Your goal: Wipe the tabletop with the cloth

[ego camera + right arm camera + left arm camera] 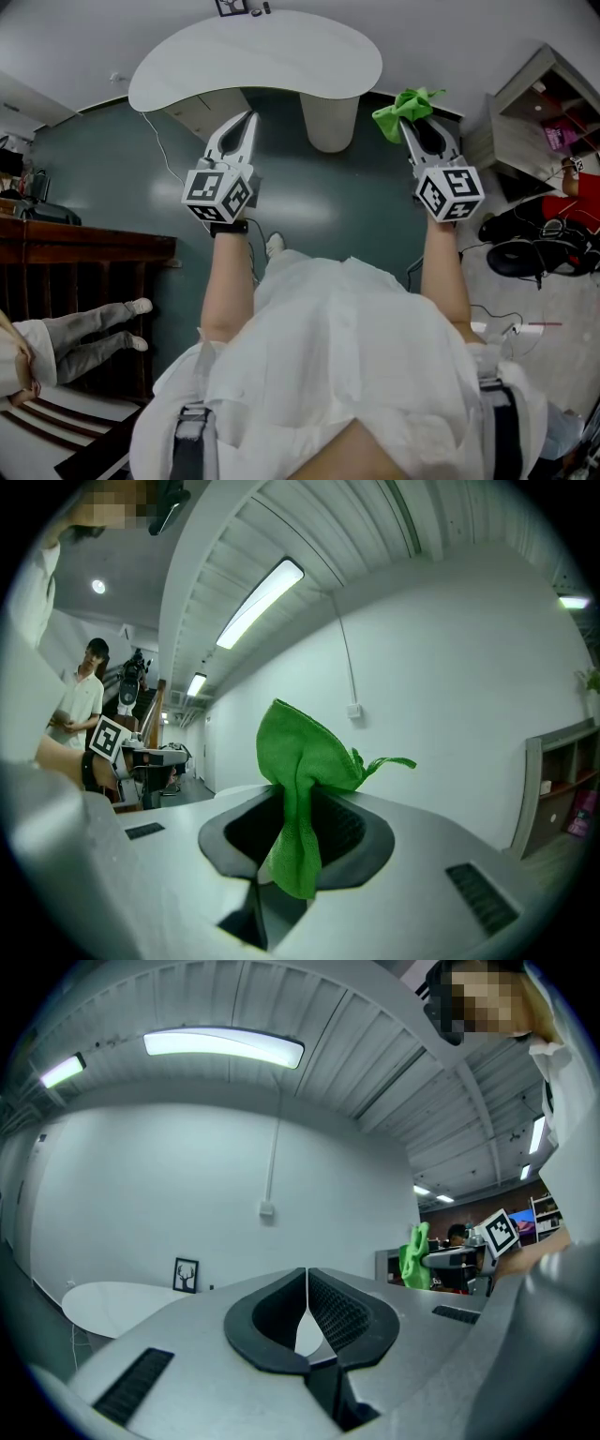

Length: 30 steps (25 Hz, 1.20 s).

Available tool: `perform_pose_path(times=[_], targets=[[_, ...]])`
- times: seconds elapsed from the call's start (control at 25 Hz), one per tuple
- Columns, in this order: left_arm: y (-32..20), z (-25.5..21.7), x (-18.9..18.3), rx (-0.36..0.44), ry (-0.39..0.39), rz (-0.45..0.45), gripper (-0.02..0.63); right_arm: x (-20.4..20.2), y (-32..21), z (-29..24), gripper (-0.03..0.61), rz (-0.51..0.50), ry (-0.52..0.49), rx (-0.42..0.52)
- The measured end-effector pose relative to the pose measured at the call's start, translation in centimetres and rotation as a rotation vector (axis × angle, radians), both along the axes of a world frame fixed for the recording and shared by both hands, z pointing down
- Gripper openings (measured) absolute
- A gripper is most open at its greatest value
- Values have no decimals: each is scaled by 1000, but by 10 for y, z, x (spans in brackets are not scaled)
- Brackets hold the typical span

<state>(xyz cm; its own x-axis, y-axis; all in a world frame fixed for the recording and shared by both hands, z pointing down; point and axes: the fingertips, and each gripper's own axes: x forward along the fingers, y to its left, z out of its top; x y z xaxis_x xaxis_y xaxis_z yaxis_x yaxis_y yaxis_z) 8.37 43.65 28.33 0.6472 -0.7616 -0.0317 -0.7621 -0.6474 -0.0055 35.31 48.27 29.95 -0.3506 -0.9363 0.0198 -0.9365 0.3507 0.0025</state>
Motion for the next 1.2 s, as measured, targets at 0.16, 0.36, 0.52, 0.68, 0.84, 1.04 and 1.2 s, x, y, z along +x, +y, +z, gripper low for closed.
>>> perform_pose_path(times=[0.16, 0.36, 0.52, 0.68, 0.84, 1.04, 1.2], targets=[[-2, 1, 3, -4, 1, 3, 20, 3, -3, 2, 77, -2, -3, -5], [-8, 7, 5, -15, 2, 2, 20, 7, -10, 11, 77, 3, -12, -20], [-32, 14, 3, -35, 8, 3, 20, 5, -32, 17, 77, 5, -10, -42], [-74, 20, 3, -46, 21, 12, 20, 4, -70, 22, 77, 11, -4, -56], [-124, 28, 0, -67, 27, 28, 20, 2, -113, 28, 77, 27, -3, -82], [-195, 25, -8, -64, 29, 42, 20, 0, -182, 23, 77, 41, 0, -84], [-245, 16, -17, -61, 29, 50, 20, -5, -232, 14, 77, 55, 3, -78]])
